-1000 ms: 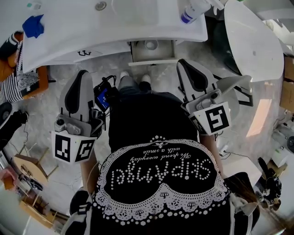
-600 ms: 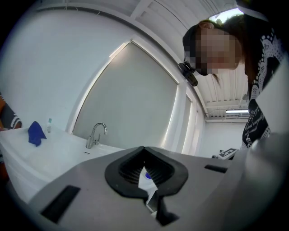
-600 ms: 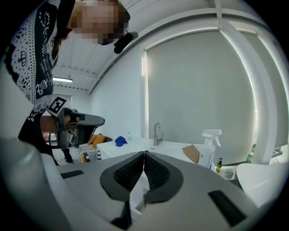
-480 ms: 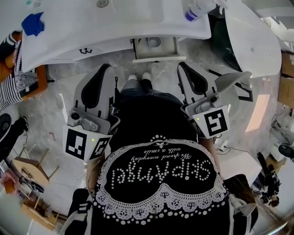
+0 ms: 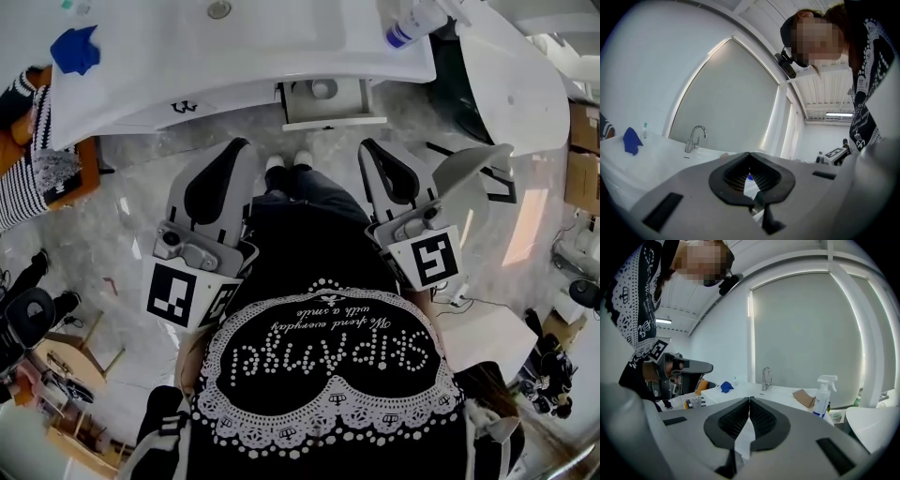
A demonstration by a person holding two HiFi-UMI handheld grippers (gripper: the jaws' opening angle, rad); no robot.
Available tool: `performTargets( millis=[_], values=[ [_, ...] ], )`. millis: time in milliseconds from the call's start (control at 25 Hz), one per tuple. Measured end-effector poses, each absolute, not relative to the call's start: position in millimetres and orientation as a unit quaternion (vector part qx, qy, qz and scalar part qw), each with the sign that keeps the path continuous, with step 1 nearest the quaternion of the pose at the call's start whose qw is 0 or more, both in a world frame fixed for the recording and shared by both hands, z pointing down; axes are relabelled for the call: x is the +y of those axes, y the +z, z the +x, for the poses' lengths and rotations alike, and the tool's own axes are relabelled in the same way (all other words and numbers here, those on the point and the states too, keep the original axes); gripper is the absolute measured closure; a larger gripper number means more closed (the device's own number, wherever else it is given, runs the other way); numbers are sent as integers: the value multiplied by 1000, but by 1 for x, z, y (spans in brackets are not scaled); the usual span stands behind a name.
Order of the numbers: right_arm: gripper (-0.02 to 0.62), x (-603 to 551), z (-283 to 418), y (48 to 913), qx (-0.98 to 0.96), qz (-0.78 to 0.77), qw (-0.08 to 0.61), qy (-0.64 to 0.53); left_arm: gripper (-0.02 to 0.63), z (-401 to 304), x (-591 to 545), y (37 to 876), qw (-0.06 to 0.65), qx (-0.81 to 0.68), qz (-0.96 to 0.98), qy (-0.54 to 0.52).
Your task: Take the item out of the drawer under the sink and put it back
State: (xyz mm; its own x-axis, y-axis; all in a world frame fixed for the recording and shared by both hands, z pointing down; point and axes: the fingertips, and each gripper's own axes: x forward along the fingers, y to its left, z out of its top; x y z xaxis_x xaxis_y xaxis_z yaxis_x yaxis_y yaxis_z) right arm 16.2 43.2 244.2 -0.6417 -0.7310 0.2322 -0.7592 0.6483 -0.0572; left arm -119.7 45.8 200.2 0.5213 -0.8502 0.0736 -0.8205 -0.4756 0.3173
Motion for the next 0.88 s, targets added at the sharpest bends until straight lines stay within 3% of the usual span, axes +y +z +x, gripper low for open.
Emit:
performTargets(
  millis=[880],
  values=[
    [577,45,-24,237,-918,385,79,54,603,-128,44,187,128,-483,865,-50]
  ],
)
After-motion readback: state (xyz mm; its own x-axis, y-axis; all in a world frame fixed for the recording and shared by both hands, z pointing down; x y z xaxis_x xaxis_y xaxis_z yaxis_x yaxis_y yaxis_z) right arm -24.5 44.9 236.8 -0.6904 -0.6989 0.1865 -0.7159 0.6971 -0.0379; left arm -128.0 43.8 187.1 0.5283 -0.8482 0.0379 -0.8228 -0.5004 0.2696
